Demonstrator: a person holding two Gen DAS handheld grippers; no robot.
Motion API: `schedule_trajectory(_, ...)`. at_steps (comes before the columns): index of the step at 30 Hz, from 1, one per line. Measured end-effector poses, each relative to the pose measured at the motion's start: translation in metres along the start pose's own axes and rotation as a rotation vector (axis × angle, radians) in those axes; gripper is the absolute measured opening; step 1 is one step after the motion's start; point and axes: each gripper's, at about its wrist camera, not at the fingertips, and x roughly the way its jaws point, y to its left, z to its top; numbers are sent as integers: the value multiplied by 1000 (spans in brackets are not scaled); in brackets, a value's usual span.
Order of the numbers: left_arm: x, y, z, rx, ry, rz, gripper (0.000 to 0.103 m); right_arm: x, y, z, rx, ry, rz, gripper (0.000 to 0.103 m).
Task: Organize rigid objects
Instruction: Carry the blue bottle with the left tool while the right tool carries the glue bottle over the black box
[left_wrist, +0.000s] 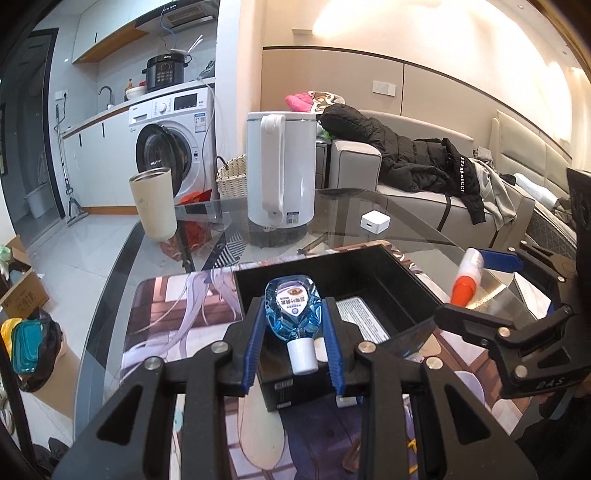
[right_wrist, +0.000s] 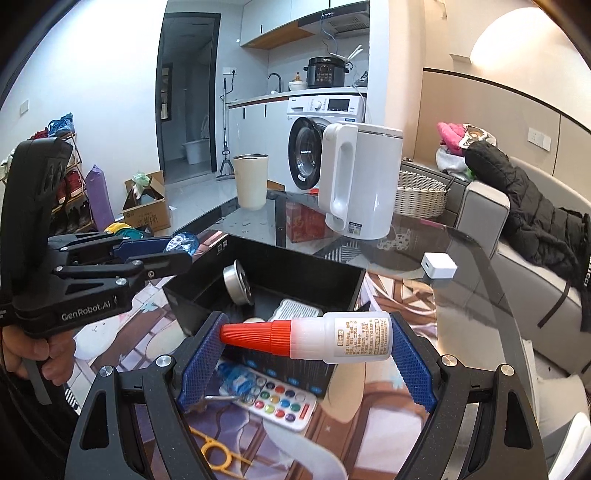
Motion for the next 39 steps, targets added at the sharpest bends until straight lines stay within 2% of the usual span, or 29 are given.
schedule_trajectory(19, 39, 6, 11, -8, 26, -21, 29, 44, -5, 17, -10, 4, 32, 87)
schedule_trajectory(39, 63, 13, 4, 12, 80, -46, 29, 94, 5, 19, -68, 77, 75, 87)
